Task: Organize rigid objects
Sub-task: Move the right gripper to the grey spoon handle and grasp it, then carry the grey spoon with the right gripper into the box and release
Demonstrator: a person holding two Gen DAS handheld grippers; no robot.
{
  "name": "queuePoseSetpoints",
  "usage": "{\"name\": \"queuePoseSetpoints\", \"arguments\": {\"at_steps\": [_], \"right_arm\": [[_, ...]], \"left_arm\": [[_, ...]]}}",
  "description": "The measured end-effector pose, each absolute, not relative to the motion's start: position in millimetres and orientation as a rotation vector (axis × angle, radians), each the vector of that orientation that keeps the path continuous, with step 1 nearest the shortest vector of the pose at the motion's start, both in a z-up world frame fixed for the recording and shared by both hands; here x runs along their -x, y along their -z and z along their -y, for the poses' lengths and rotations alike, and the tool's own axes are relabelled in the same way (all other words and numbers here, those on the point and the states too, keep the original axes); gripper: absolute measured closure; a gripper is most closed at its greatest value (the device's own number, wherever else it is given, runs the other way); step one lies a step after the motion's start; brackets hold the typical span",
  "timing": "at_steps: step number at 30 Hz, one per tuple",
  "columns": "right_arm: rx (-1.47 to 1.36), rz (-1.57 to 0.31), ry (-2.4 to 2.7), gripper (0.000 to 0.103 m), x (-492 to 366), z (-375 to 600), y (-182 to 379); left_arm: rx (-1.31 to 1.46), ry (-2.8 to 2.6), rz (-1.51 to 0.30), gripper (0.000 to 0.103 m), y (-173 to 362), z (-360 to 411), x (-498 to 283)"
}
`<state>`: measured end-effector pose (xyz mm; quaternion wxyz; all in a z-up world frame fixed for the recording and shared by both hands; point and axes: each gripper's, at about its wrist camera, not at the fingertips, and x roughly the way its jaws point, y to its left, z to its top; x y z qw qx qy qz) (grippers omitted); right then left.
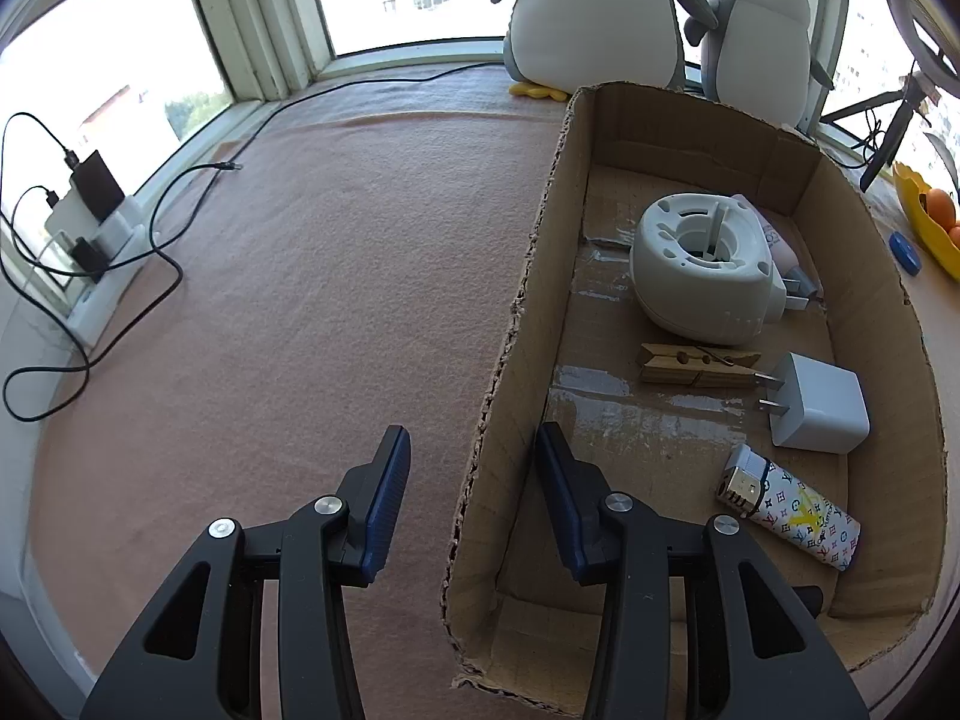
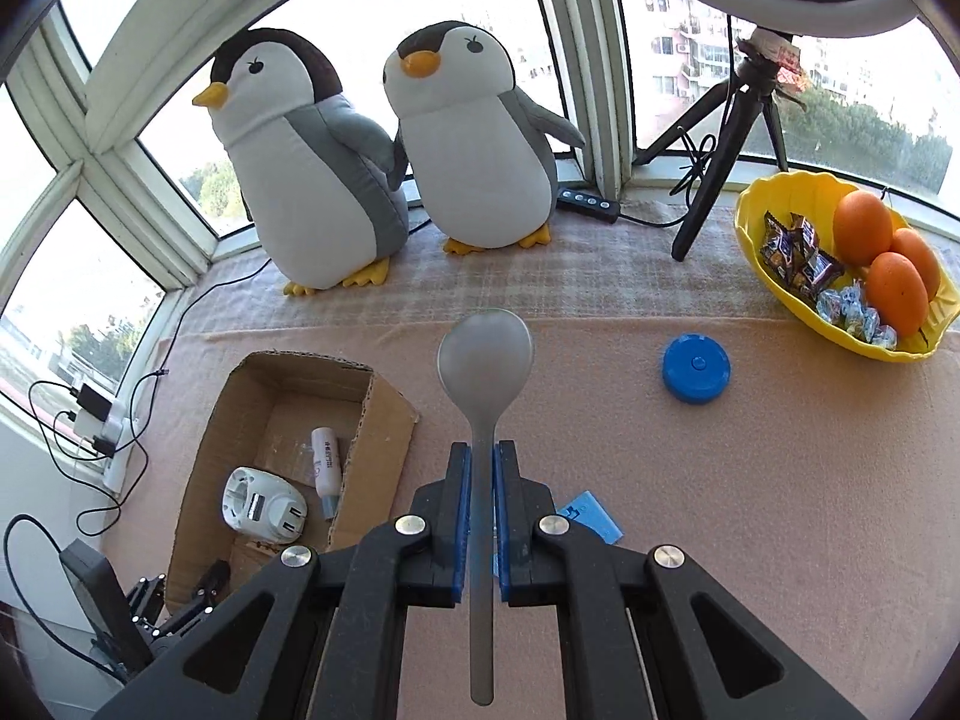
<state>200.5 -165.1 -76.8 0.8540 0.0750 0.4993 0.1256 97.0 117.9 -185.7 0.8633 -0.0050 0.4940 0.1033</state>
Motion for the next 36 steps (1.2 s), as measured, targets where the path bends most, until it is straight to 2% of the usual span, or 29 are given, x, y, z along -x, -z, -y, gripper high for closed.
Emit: {"name": "queuePoseSetpoints", "arguments": {"at_steps": [14, 28, 36], "right_arm": [[-0.154, -1.004, -0.418, 0.096, -201, 75, 70], [-0.147, -1.141, -0.453, 0.096, -215, 39, 122], [-0.121, -1.167, -0.446, 0.096, -216, 38, 130]], "left_arm": [[0.023, -0.214, -1.033, 0.06, 186, -119, -96], [0.031, -0.214, -1.03, 0.06, 188, -119, -96], [0.029, -0.214, -1.028, 0.06, 187, -119, -95]]}}
